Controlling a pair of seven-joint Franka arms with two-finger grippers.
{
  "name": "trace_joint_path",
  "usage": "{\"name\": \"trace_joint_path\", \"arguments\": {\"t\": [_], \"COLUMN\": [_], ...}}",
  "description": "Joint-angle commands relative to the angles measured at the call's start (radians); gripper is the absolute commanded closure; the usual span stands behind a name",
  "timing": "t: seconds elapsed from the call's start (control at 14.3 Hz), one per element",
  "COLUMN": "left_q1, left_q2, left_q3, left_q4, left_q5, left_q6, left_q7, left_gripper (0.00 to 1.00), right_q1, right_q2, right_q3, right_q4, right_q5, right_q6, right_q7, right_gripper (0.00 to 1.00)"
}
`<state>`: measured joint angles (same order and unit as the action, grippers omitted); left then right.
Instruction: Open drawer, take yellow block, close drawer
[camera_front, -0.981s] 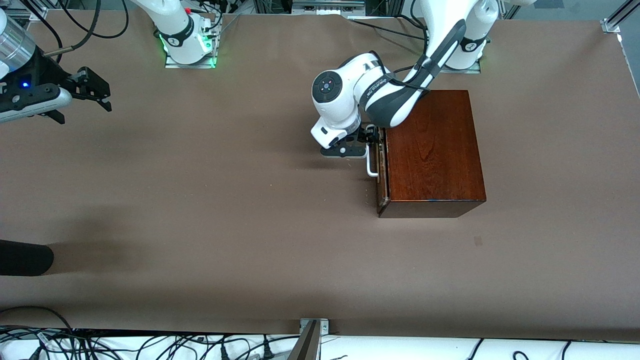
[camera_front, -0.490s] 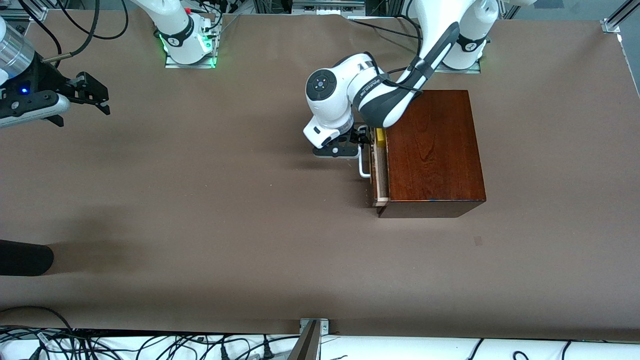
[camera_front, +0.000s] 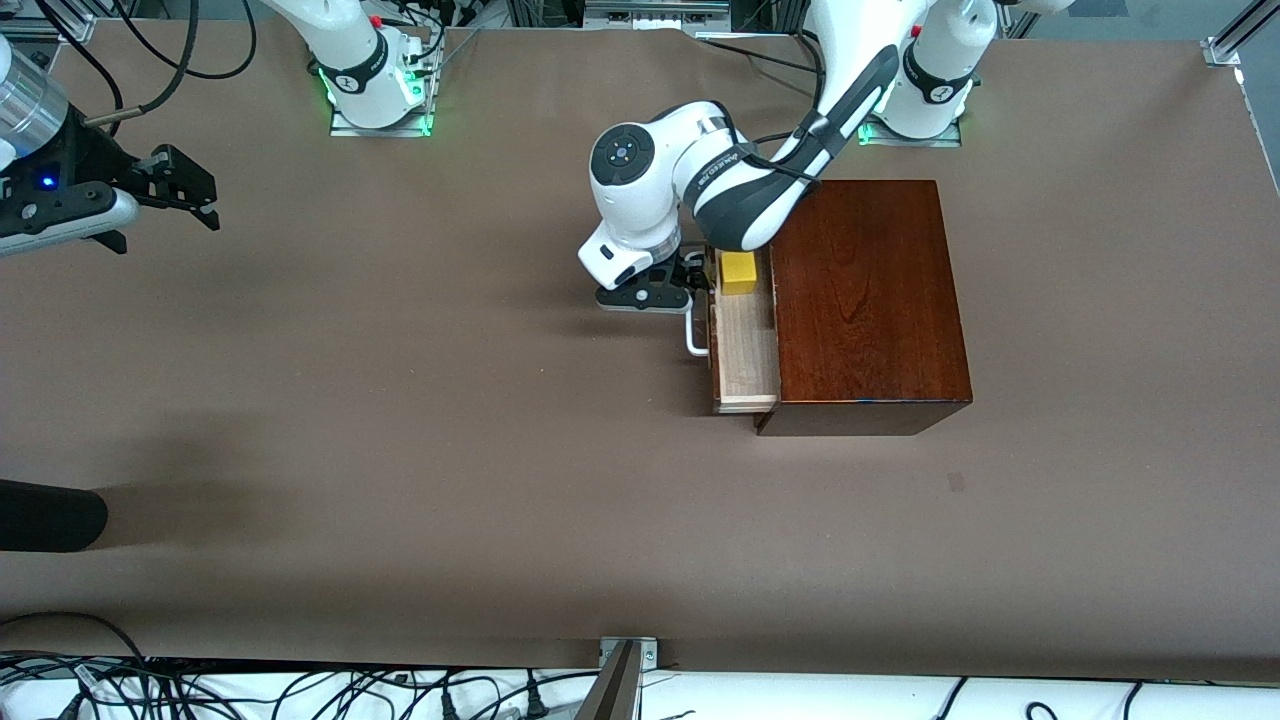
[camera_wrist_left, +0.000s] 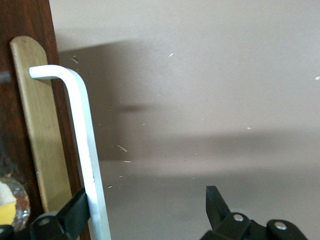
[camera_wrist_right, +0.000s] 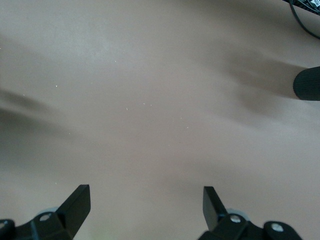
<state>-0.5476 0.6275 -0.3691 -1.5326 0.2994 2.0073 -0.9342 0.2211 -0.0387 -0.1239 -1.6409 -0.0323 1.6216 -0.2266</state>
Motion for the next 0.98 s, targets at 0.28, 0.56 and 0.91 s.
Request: {"name": "trace_joint_path", "arguments": {"t": [0.28,0.56,0.91], "left_q1": [-0.003,0.009,0.173], "left_q2": [-0.002,-0.066,-0.227], "left_q3": [0.001,0.001,-0.001], "left_q4": [0.081,0.123,0.127], "left_q5": [-0.012,-0.016,-0.065], "left_q6": [-0.007,-0.151,-0.379], "left_q7": [0.032,0.043,0.046], "left_gripper": [0.00,0.00,0.00], "right_q1": [-0.023,-0.025,-0.016], "right_q2": [0.013,0.026,0.039], "right_q3": [0.007,0.007,0.015], "right_q4": [0.023,0.023,0.021], "right_q5": [-0.014,-0.015,-0.023], "right_q6": [0.006,0.000,-0.012], "right_q7": [0.015,0.010,-0.023], "right_gripper": [0.00,0.00,0.00]}}
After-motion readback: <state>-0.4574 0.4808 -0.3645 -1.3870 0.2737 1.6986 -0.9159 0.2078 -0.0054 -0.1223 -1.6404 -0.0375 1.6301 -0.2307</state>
